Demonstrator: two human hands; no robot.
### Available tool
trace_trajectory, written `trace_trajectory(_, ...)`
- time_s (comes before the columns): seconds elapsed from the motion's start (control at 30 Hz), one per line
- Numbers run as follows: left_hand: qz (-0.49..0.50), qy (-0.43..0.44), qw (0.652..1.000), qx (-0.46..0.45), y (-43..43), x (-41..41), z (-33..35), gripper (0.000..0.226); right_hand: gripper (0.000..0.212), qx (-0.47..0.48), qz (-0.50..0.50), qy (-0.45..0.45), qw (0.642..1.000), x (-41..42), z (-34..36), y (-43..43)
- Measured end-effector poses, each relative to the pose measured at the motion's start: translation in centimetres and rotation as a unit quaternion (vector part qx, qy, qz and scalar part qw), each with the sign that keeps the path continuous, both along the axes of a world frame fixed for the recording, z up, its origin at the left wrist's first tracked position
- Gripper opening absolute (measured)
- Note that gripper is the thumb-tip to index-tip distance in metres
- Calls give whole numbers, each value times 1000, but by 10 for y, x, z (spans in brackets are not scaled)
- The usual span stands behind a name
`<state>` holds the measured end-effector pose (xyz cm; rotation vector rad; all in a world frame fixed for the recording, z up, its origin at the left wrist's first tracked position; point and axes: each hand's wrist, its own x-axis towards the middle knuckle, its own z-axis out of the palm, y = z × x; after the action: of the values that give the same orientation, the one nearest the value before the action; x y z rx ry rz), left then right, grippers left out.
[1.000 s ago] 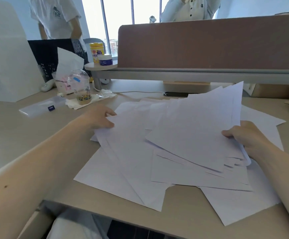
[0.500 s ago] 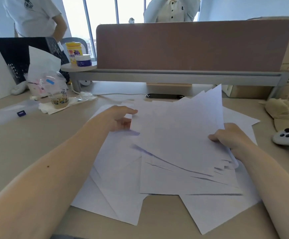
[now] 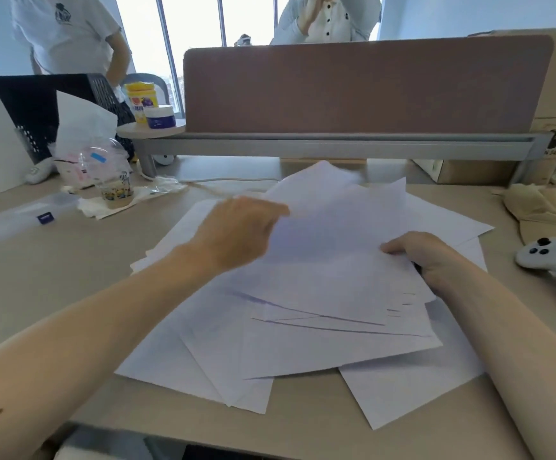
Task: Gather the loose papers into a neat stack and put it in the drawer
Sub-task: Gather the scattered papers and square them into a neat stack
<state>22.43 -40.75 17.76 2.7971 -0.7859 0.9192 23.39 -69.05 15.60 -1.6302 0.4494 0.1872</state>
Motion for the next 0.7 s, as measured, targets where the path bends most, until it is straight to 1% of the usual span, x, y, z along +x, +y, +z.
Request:
trace_trajectory(0.07, -25, 73, 995, 60, -5, -18, -15, 39, 23, 55, -1, -31, 998, -4, 4, 10)
trace_trajectory(0.13, -52, 125, 988, 72, -8, -31, -26, 35, 27, 136, 20, -40, 990, -8, 10, 18)
trace_trajectory(0.17, -63, 147, 984, 75, -9, -37, -28, 33, 27, 148, 30, -31, 988, -12, 13, 23)
trace_trajectory(0.2, -76, 166, 980, 78, -10, -42, -30, 31, 24, 136, 42, -16, 990, -14, 13, 28)
trace_trajectory(0.23, -83, 183, 976, 78, -10, -47, -32, 35, 23, 105, 53, -2, 993, -15, 13, 33)
trace_trajectory(0.27, -85, 203, 973, 63, -8, -52, -32, 45, 27, 63, 52, 4, 997, -14, 10, 37)
trace_trajectory(0.3, -75, 223, 972, 21, -3, -54, -32, 52, 32, 19, 51, 3, 999, -12, 8, 40)
trace_trajectory(0.33, -52, 231, 970, -51, 4, -51, -29, 52, 34, -16, 44, -2, 999, -10, 7, 43)
trace_trajectory(0.37, -17, 228, 963, -140, 17, -42, -27, 43, 35, -45, 41, -5, 998, -9, 6, 45)
trace_trajectory(0.4, 42, 215, 952, -215, 35, -29, -26, 33, 34, -65, 38, -4, 997, -8, 7, 47)
trace_trajectory(0.43, 116, 211, 939, -246, 56, -15, -25, 24, 33, -72, 35, -1, 997, -8, 7, 47)
trace_trajectory(0.47, 193, 224, 927, -229, 78, -5, -23, 24, 32, -70, 30, 0, 997, -8, 7, 47)
trace_trajectory(0.5, 260, 255, 911, -193, 99, 3, -23, 37, 31, -67, 27, -3, 997, -8, 8, 47)
trace_trajectory(0.53, 311, 299, 889, -152, 116, 7, -26, 54, 30, -67, 23, -6, 997, -10, 9, 47)
trace_trajectory(0.57, 344, 333, 869, -128, 129, 10, -30, 68, 29, -69, 22, -9, 997, -10, 9, 48)
trace_trajectory(0.6, 360, 353, 855, -120, 137, 11, -30, 75, 29, -70, 20, -11, 997, -11, 9, 50)
trace_trajectory(0.63, 356, 358, 852, -136, 141, 11, -31, 76, 29, -69, 17, -12, 997, -12, 9, 52)
trace_trajectory(0.7, 335, 346, 858, -180, 140, 12, -30, 68, 29, -65, 10, -8, 998, -13, 8, 56)
